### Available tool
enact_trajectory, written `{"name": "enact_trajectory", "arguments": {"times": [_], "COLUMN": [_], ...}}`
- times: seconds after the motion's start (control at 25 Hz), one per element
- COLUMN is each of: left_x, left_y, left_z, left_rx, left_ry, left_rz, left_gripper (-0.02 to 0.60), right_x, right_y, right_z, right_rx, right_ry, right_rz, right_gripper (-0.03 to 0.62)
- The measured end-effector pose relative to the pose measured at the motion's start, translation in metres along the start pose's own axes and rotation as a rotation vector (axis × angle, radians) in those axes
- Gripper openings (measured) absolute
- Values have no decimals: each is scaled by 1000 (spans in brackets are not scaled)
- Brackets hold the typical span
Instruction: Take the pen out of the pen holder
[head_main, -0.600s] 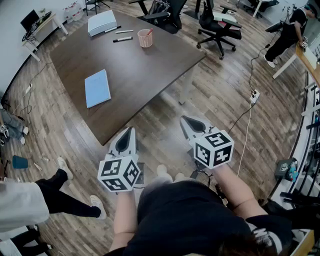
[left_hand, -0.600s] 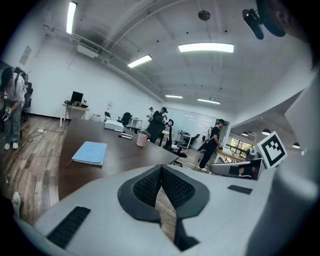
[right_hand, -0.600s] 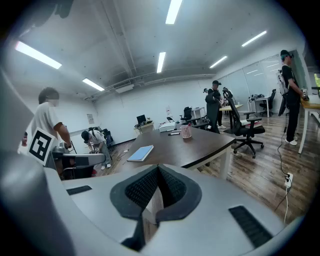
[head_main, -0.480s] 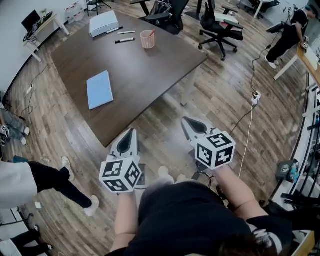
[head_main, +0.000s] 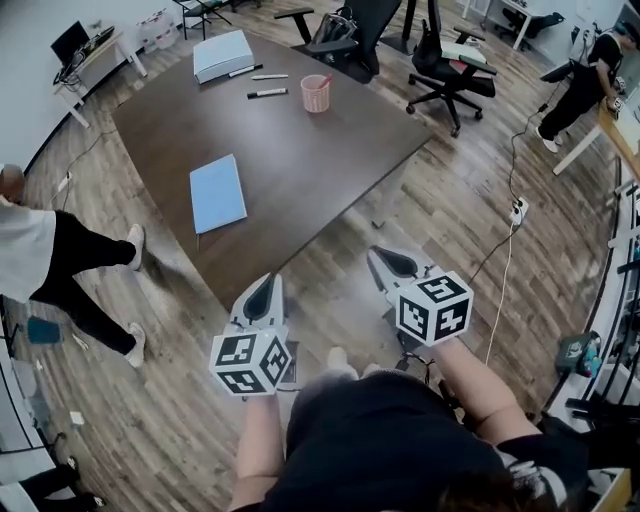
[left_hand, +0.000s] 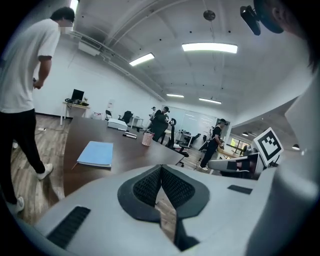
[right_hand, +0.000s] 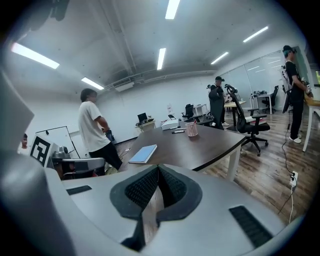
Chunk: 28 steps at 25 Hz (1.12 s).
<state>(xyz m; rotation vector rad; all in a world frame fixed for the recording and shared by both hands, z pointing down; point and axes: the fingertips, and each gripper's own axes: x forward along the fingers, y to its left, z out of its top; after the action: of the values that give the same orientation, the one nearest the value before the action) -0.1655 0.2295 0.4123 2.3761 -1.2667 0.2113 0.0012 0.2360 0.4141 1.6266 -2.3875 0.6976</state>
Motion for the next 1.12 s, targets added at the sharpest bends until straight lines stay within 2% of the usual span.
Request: {"name": "enact_trajectory", "arguments": {"times": [0.36,0.6,0.8,1.12], "left_x": [4,20,47,114], "left_y": [30,49,55,48], "left_z": [-8,4,22,52], "left_rx": [-17,-32,-31,-45], "left_ry": [23,2,-7,-33], "left_rz": [5,52,95,168], "left_gripper": [29,29,29,29], "right_x": [27,58,88,128], "right_y": [19,13,-6,-66], "right_z": [-1,10,30,76], "right_rx": [-12,-16,-27,-39], "right_ry": [38,30,36,16], "right_rz": [37,75,116,170], "right_gripper": [18,63,89,103]}}
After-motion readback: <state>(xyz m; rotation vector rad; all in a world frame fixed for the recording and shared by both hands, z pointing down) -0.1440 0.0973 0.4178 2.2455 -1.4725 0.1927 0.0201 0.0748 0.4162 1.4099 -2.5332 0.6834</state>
